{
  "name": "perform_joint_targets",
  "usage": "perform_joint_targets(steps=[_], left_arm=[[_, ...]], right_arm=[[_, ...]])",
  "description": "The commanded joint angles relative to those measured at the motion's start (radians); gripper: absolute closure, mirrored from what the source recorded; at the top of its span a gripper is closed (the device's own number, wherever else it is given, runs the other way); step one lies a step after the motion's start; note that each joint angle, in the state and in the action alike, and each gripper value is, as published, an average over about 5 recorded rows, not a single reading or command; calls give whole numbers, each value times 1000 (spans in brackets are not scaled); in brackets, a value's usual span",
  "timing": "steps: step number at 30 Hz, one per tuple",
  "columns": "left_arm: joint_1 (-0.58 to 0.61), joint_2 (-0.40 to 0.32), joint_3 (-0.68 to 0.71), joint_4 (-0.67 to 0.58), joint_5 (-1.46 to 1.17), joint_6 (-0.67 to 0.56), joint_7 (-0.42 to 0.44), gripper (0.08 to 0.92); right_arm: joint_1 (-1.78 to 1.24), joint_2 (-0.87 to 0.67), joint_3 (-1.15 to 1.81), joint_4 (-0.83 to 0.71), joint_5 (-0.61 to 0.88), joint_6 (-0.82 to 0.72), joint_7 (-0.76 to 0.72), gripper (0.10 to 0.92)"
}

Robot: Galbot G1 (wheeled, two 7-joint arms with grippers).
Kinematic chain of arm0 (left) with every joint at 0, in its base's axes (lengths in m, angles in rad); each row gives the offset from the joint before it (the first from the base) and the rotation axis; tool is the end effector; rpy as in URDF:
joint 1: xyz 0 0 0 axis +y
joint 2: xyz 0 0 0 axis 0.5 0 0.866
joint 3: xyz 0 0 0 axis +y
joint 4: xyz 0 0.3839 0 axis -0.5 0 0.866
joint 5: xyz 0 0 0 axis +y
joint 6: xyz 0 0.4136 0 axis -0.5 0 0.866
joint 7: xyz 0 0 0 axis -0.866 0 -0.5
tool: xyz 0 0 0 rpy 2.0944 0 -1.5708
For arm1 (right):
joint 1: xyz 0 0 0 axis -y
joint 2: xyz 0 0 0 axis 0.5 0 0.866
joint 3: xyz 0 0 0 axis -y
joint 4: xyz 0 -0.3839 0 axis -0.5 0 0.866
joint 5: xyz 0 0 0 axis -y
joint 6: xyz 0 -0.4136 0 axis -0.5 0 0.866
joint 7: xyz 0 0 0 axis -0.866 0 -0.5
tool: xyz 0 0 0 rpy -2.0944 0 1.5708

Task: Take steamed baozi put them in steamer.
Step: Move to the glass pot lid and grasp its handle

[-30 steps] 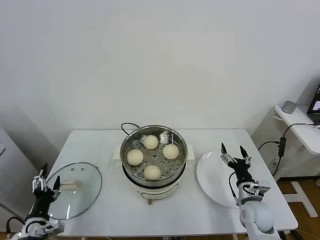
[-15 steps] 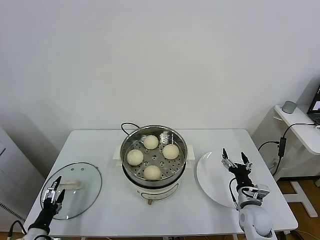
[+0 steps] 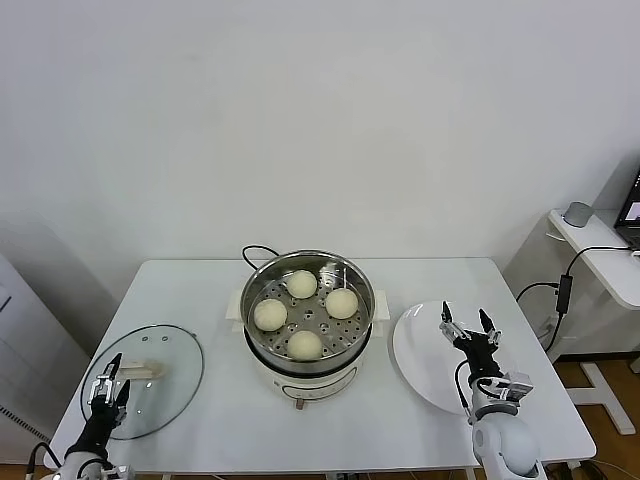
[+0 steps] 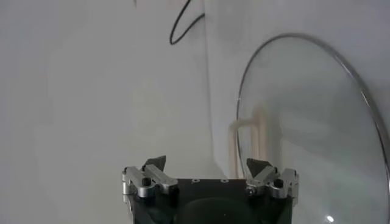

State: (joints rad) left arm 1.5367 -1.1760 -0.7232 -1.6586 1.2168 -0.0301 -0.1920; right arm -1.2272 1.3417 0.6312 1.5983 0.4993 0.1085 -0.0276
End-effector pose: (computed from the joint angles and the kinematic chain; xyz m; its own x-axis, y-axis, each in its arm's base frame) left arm 0.2203 0.2091 -0.4453 -0.9848 -0.1051 0.1381 0.1470 -0.0824 0.9857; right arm 0.3413 -0.1279 -0.4206 -0.9949 0.0996 0.0160 0.1004 0.9632 0.2492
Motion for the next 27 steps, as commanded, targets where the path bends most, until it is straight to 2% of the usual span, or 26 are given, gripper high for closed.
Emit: perform_joint_targets(steps=[1, 27], left_arm=[[-33, -5, 14, 28, -14, 43, -11, 177], [-130, -9, 36, 88, 9, 51, 0, 177]], right_arm=[[0, 3, -3, -7, -8, 3, 1, 203], [11, 14, -17, -36, -34, 9, -1, 203]])
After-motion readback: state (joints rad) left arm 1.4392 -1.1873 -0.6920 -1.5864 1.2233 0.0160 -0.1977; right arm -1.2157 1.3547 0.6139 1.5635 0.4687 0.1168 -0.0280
